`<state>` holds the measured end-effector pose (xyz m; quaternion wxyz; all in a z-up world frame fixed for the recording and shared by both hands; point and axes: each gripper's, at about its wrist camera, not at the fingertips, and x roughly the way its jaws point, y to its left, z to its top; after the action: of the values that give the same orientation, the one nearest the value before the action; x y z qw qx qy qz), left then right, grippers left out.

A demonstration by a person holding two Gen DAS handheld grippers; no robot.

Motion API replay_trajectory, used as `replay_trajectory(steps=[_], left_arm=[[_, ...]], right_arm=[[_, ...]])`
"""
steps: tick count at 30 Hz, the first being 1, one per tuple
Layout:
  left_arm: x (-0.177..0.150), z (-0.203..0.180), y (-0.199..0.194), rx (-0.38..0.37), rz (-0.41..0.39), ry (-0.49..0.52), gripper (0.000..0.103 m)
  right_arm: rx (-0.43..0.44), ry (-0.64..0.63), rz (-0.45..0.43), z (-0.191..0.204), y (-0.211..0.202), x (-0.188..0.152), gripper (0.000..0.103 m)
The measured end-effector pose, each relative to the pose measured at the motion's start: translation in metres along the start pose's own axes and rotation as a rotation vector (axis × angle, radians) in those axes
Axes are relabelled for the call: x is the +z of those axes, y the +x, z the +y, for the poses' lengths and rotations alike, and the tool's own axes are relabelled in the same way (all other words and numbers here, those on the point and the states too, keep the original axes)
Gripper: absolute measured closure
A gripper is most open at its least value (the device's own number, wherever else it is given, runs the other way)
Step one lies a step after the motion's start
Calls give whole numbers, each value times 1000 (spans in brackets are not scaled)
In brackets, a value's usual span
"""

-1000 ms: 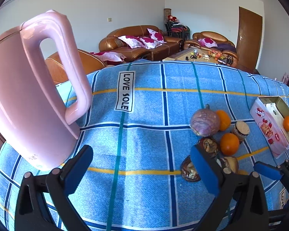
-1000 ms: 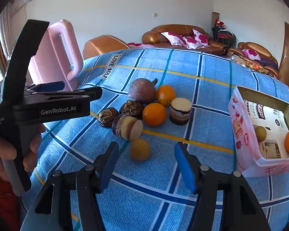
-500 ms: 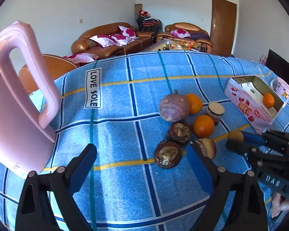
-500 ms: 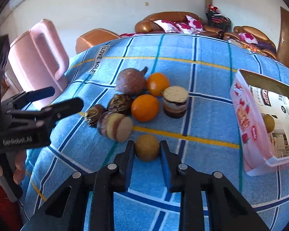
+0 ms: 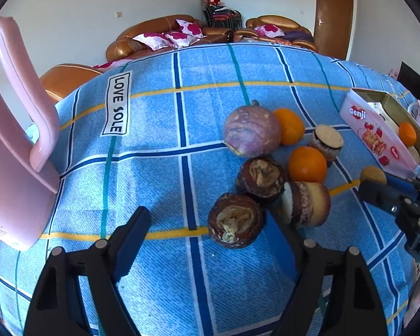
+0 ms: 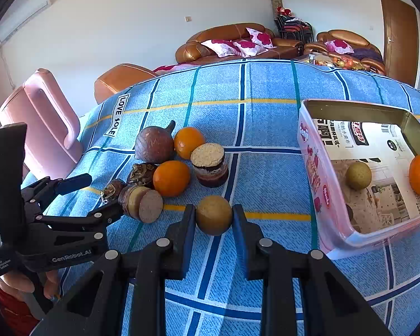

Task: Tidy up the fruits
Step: 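Grasp a small yellow fruit with the right tool while the left tool grasps a brown fruit, then carry both fruits over the pink tin box and open both tools inside it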

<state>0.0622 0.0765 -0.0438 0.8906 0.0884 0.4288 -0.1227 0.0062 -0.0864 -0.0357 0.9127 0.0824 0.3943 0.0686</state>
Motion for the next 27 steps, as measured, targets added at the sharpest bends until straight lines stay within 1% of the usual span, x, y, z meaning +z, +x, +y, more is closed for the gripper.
replay_trajectory(steps=[1,3,4,5,6,9,11,13,16,19,21,23,27], left_arm=[[1,0,1,-1,4,-9,22],[1,2,1,-25,2,-23,30],[1,1,0,-30,-3,-17,42],[1,-1,-1,-43,-8,-12,59],[1,-1,-1,-57,-10,-12,64],[0,-2,-3,-52,-19,-11,64],[0,-1,-9,-51,-48,-21,64],[-1,0,-19,-48,-105,-37,64],[0,4,-40,-68,-217,-88,64],[-1,6,-51,-70,-288,-124,64],[-3,2,-55,-38,-321,-112,64],[0,-3,-56,-14,-339,-97,64],[0,-6,-54,-6,-343,-95,64]], right_arm=[[0,-3,-1,1,0,0,75],[0,-9,0,1,0,-1,75],[0,-12,-1,2,0,-2,75],[0,-15,-4,2,-1,-2,75],[1,-16,-6,3,0,-2,75],[11,-13,-28,2,-3,-2,75],[23,-14,-55,1,-9,-2,75],[41,-15,-86,1,-15,-1,75],[76,-13,-139,0,-25,1,75],[95,-21,-201,0,-38,4,75],[82,-34,-239,1,-45,5,75],[38,-57,-266,2,-49,7,75],[-60,-100,-300,0,-53,11,75]])
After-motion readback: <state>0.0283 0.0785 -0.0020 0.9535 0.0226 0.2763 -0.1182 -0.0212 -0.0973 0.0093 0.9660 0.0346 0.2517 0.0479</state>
